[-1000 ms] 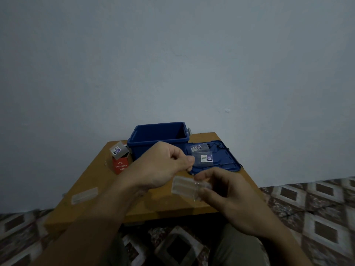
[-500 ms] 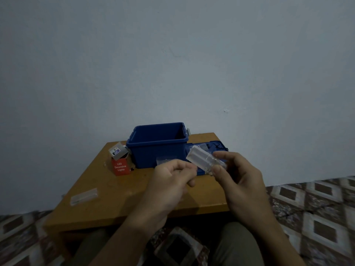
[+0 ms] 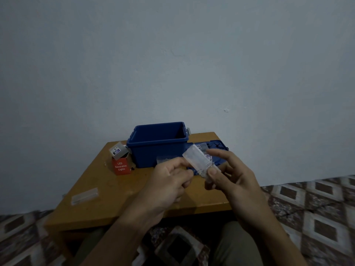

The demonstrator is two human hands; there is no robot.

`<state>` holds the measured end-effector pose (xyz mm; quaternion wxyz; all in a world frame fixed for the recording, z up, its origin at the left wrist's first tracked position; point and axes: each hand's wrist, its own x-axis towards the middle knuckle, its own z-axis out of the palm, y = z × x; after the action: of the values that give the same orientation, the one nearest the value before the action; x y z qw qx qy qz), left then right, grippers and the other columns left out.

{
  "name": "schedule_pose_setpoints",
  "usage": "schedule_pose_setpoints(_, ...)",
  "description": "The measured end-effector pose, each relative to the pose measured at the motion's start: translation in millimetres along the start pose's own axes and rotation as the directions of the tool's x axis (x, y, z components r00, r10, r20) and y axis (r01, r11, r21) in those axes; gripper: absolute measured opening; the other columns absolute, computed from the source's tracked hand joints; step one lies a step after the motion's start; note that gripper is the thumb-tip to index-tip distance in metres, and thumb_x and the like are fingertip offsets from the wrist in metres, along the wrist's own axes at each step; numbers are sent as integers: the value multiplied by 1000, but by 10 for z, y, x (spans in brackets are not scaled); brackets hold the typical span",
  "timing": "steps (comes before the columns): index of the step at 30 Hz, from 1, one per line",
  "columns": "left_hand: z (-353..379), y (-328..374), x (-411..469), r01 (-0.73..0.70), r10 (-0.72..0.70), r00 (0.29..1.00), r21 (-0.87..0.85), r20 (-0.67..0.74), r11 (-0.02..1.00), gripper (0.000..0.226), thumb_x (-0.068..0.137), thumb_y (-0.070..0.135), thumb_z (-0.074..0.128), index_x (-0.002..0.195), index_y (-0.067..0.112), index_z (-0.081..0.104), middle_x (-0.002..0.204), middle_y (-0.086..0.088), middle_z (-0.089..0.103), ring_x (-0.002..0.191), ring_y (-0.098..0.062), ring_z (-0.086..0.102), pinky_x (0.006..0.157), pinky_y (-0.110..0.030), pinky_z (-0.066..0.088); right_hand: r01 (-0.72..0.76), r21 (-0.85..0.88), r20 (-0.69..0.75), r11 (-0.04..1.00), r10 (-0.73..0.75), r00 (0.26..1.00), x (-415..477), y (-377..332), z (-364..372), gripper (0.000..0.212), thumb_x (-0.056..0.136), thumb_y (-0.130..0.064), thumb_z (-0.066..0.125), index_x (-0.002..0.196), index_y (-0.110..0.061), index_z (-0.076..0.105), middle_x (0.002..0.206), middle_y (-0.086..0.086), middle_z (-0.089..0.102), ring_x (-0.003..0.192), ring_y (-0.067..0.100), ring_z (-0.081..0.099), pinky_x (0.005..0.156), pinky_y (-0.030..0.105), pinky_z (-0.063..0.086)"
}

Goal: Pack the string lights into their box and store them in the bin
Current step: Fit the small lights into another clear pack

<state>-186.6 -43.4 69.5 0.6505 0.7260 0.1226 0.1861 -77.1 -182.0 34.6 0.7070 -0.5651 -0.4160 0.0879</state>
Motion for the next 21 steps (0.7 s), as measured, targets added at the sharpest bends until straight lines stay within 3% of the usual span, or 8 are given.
schedule_pose_setpoints(10, -17, -57, 32, -10, 10, 1000, 51, -4, 999, 16, 101, 12, 55, 110, 9, 68, 68, -7, 44, 40, -7, 25, 38, -17, 21, -39, 19, -22, 999, 39, 999, 1, -19, -1, 18, 94, -17, 63, 111, -22, 67, 70, 1, 64, 71, 20, 65, 68, 26, 56)
schedule_pose_setpoints(15, -27, -80, 49, -4, 3, 1000, 77, 4, 997, 16, 101, 16, 56, 109, 13, 69, 66, -2, 48, 40, -5, 30, 40, -15, 25, -52, 36, -76, 998, 55, 996, 9, -1, 8, 29, 90, -24, 65, 119, -27, 61, 73, 0, 61, 74, 22, 67, 72, 32, 57)
schedule_pose_setpoints(21, -117, -107, 46, 46, -49, 999, 193, 8, 980, 25, 99, 29, 60, 95, 7, 70, 62, 1, 52, 41, -2, 37, 42, -14, 30, -77, 120, -114, 990, 90, 989, 18, -37, -44, 34, 84, -26, 66, 117, -17, 61, 70, -4, 65, 73, 19, 66, 75, 34, 55)
